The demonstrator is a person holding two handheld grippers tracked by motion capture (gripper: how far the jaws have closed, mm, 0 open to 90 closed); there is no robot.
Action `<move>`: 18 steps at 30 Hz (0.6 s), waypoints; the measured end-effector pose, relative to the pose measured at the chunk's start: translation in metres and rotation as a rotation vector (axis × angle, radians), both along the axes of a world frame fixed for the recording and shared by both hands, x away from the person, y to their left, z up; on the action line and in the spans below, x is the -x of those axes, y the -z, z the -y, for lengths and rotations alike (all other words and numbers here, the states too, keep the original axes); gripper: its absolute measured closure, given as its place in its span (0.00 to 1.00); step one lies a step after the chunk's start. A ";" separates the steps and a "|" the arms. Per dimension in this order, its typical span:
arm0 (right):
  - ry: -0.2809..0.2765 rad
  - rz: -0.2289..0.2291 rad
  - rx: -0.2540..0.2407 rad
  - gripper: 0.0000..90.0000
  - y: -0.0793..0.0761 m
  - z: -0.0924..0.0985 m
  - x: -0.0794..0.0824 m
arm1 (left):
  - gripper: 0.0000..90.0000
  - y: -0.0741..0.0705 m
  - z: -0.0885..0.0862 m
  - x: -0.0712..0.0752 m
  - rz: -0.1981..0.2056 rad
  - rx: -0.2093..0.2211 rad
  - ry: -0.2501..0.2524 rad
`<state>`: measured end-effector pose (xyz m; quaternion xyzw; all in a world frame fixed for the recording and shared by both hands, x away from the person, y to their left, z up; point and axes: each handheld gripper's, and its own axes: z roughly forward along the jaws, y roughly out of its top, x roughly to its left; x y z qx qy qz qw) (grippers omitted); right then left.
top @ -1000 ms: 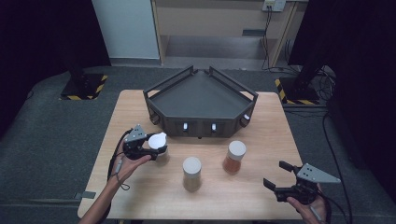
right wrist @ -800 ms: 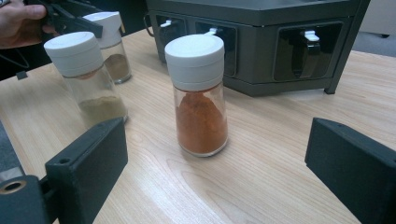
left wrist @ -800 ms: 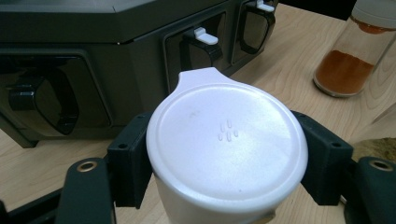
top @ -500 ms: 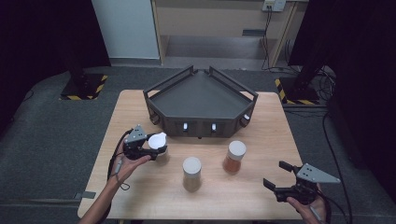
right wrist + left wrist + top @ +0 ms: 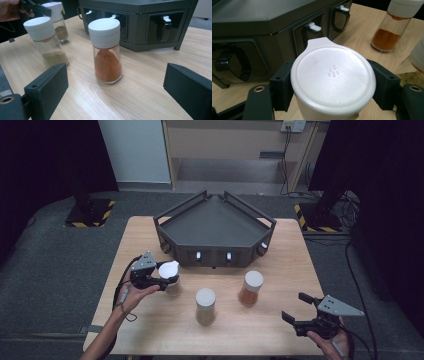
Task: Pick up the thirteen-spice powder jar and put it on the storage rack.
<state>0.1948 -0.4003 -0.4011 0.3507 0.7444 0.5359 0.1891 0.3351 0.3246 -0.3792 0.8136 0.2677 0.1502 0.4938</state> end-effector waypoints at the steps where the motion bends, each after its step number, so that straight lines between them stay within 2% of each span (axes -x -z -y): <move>1: -0.001 -0.001 0.001 0.07 0.000 0.000 0.000 | 0.33 -0.002 0.000 0.000 0.003 0.000 0.009; 6: -0.002 0.000 0.001 0.07 0.000 0.000 0.000 | 0.33 -0.013 0.001 -0.004 0.007 -0.006 0.061; 18: -0.002 -0.002 0.001 0.07 0.000 0.000 -0.001 | 0.33 -0.033 -0.003 -0.020 0.003 0.048 0.158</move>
